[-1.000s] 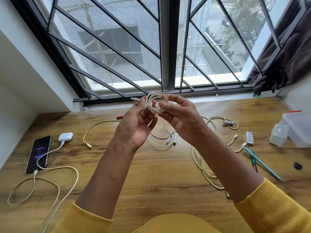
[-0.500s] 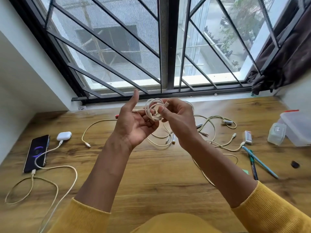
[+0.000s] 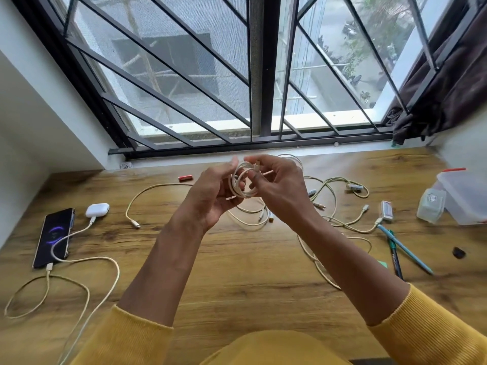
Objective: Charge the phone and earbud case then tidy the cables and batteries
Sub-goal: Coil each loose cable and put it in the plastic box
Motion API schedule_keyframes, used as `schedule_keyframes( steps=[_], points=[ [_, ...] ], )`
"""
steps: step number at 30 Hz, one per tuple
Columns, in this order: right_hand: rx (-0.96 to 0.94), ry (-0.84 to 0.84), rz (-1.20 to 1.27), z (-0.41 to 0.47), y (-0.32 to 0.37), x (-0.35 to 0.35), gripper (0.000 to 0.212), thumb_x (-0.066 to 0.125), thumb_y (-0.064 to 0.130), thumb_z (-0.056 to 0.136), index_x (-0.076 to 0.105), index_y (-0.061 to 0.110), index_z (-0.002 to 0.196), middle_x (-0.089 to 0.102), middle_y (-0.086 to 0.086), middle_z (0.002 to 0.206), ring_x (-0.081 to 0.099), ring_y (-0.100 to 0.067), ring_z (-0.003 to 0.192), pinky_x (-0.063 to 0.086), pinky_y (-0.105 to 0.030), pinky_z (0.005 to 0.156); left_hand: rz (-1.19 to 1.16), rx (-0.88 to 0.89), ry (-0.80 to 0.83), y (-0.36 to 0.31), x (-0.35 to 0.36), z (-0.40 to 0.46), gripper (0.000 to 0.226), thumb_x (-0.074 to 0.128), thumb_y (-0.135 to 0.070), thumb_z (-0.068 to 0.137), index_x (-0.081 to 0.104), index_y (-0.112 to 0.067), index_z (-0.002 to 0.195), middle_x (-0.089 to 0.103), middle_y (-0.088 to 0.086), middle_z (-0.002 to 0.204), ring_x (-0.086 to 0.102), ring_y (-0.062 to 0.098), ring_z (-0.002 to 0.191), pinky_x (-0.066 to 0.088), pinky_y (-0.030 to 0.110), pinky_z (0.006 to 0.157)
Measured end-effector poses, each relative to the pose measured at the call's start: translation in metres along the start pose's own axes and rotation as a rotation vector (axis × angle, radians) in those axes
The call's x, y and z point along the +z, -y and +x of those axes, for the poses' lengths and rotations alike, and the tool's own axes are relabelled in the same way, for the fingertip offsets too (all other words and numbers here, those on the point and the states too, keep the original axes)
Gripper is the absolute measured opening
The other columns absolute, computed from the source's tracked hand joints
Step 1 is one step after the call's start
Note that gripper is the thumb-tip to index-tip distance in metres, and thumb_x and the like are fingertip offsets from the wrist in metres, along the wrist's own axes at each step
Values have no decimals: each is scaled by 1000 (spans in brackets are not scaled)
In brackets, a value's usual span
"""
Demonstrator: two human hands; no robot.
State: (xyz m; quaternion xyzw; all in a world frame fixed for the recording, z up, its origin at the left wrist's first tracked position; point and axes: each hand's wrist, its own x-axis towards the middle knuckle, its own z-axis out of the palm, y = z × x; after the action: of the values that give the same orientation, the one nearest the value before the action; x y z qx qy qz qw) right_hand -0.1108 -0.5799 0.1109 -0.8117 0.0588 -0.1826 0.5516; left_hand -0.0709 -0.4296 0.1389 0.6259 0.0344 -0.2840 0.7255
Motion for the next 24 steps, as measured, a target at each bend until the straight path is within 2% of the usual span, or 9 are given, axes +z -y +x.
schedule_keyframes(
  steps=[6,9,11,14,15,18,21,22,24],
  points=[
    [-47,37,-136,5,9,-6,27,75,13,95,79,19,121,81,0,102,76,-10,91,65,-37,84,262,195,11,5,4,2,37,49,-34,111,73,-20,87,67,-3,78,63,8,72,52,30,78],
    [-92,21,-236,6,13,-6,28,72,13,94,79,18,121,81,-5,108,76,-18,97,62,-41,89,374,222,-54,11,8,11,42,46,-34,112,72,-8,91,68,10,82,65,17,77,60,39,81],
    [-122,30,-287,6,12,-6,28,73,14,94,79,19,120,81,-5,103,76,-19,94,62,-41,86,475,265,-137,17,9,15,47,47,-38,110,71,-3,89,71,17,82,65,22,75,61,45,79],
    [-113,135,-281,7,10,-12,21,74,13,94,83,22,111,78,4,82,74,-15,77,63,-40,74,751,364,-222,20,4,15,48,46,-45,103,61,-13,71,62,0,64,58,21,64,49,39,68],
    [-105,181,-263,7,9,-15,18,74,13,94,84,23,105,75,7,76,74,-13,72,63,-40,70,831,379,-227,19,2,14,48,46,-45,104,60,-15,69,62,-2,63,61,24,65,50,40,67],
    [-63,254,-238,8,5,-21,14,75,10,95,84,19,91,73,5,69,71,-8,60,63,-36,62,972,387,-215,16,-2,11,47,52,-47,106,71,-19,73,72,0,69,70,22,73,55,40,71],
    [-55,224,-288,6,0,-23,22,76,8,94,78,24,80,69,5,64,67,-3,55,57,-28,55,988,407,-236,15,-6,11,32,64,-46,102,81,-25,85,75,-3,75,67,11,72,48,29,61],
    [-51,204,-302,5,-1,-23,20,76,9,93,79,25,81,70,4,65,68,-4,56,58,-30,55,950,407,-221,16,-9,12,24,69,-43,99,82,-26,90,75,-4,75,66,9,68,46,26,59],
    [-37,165,-316,3,-4,-25,10,77,10,93,83,18,91,73,1,69,72,-9,61,63,-38,59,774,387,-120,20,-14,17,8,79,-30,94,83,-23,96,77,-1,74,66,9,64,51,26,66]
  ],
)
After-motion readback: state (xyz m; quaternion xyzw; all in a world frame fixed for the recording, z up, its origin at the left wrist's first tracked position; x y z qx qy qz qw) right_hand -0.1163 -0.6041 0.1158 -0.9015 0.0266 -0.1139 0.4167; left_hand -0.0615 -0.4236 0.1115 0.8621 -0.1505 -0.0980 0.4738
